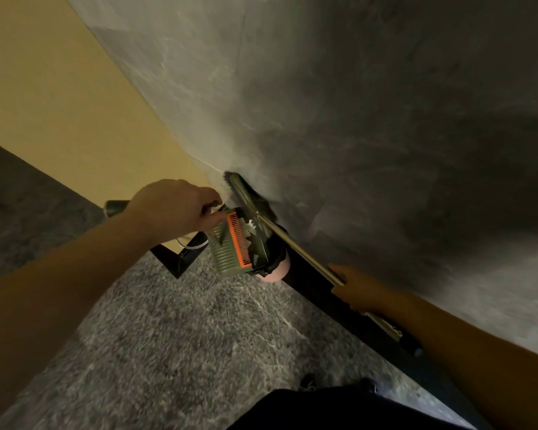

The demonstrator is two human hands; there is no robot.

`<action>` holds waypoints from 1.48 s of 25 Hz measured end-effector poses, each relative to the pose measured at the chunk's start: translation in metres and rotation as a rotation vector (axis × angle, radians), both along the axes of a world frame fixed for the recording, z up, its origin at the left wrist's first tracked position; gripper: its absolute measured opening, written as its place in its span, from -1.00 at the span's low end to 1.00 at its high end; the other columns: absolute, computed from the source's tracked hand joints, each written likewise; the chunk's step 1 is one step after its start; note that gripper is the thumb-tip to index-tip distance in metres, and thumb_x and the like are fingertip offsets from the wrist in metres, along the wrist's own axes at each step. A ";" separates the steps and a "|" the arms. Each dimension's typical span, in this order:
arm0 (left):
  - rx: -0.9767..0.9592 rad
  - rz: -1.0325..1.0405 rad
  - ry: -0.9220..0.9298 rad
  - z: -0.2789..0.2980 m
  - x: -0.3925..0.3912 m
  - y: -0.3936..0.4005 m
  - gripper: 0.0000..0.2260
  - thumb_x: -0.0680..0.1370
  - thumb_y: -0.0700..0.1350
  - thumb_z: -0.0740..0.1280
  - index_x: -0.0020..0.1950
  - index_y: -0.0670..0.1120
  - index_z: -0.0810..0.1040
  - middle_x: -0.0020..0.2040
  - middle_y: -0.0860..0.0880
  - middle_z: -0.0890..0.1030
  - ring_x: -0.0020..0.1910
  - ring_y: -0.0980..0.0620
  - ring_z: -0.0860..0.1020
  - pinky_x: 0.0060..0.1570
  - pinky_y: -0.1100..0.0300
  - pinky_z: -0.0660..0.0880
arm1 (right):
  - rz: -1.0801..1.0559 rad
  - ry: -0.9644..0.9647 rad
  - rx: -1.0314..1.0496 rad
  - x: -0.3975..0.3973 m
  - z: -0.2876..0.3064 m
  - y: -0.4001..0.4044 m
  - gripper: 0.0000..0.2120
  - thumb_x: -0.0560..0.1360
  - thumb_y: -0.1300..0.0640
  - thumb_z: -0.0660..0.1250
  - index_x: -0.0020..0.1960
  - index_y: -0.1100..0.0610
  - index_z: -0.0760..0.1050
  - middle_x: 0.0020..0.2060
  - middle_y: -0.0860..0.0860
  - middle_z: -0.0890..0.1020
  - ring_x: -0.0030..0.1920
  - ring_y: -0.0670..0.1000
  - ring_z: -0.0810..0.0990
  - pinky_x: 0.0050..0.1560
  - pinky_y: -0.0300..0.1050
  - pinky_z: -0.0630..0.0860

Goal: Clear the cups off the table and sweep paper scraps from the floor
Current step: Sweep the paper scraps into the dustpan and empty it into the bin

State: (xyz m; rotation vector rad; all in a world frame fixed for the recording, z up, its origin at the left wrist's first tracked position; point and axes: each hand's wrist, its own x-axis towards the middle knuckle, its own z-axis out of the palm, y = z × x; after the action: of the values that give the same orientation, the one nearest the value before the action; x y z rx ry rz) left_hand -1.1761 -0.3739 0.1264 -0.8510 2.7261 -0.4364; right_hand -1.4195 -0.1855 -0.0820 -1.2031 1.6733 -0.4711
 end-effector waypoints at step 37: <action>-0.076 -0.255 -0.156 -0.008 -0.062 -0.010 -0.55 0.52 0.33 0.07 -0.03 0.03 0.57 -0.45 0.13 0.36 -0.52 0.09 0.30 -0.53 0.28 0.10 | -0.028 0.004 0.100 -0.002 -0.014 0.013 -0.71 0.54 0.20 0.23 0.25 0.21 0.44 -0.27 -0.01 0.49 -0.39 -0.13 0.42 -0.60 -0.50 0.29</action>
State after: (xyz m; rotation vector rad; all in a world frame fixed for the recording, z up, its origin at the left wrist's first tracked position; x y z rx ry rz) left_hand -1.2385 -0.3844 0.1185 -0.4642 2.6944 -0.6326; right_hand -1.4215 -0.1721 -0.0956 -1.1098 1.6991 -0.3976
